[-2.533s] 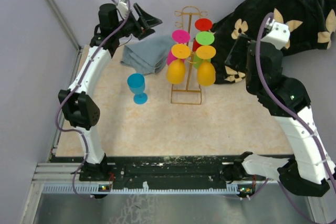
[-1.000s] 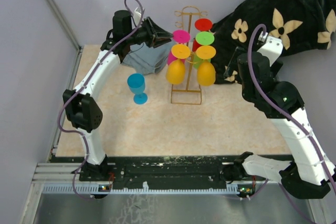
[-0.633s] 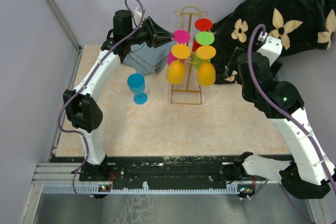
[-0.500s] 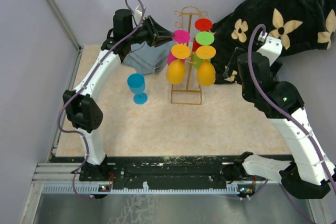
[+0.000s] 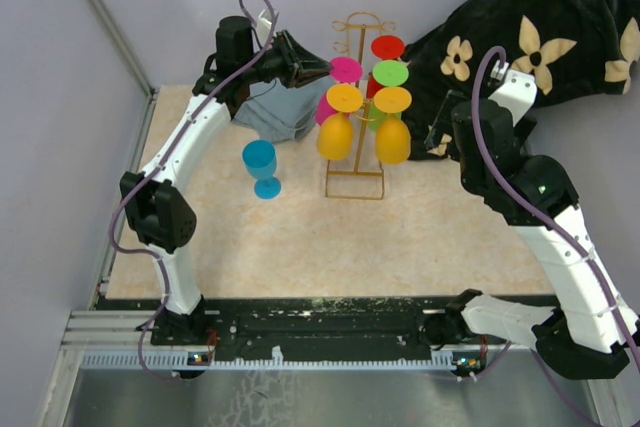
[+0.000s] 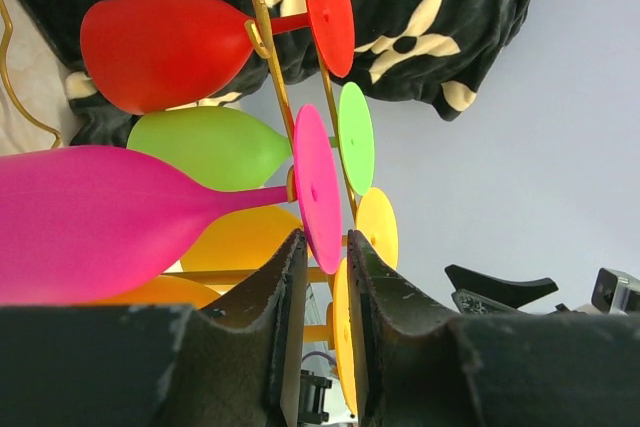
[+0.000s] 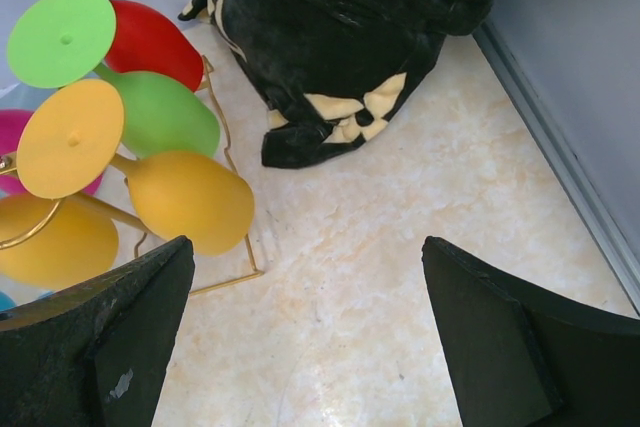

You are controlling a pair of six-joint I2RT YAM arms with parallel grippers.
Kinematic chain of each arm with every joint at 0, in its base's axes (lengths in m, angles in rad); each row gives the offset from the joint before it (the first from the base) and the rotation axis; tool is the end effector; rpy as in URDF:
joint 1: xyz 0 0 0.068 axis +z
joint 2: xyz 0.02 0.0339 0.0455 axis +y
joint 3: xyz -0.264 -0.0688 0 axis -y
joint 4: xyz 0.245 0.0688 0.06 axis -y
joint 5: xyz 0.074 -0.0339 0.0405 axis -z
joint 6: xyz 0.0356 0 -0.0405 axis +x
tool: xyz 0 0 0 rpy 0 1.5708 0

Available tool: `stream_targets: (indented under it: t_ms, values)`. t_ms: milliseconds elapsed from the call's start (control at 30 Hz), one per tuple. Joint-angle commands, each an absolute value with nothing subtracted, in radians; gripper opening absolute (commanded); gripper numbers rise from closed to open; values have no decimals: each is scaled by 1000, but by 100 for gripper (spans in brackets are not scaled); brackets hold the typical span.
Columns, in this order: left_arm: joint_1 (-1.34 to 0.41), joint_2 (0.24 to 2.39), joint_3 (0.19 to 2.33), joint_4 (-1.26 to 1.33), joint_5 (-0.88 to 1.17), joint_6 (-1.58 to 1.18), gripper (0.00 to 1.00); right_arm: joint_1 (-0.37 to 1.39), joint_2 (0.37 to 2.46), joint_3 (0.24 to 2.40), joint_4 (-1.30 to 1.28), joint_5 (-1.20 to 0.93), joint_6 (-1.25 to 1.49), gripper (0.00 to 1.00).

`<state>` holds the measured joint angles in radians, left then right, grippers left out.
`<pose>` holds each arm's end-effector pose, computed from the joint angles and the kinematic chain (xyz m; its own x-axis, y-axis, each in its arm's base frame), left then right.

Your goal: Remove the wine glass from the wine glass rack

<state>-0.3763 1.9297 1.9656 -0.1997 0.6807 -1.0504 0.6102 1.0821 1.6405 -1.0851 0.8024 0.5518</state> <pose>0.4156 -0.1883 0.4129 -0.8242 -0.3993 -0.4015 0.2975 0.2979 -0.9070 0.1437 0.0692 0.4777 -0.2926 0.2400 -0.9256 0.3106 0.9394 0.1454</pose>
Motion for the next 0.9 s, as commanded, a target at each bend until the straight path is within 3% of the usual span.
stream_targets:
  t_ms: [0, 400, 867]
  values:
    - [-383, 1919, 1990, -187, 677, -1042, 28, 604, 1069, 1634, -1048, 802, 558, 96]
    - [-382, 1939, 1989, -192, 670, -1036, 30, 604, 1060, 1623, -1052, 808, 562, 97]
    - [-383, 1951, 1996, -189, 669, -1036, 26, 604, 1056, 1618, -1046, 810, 559, 97]
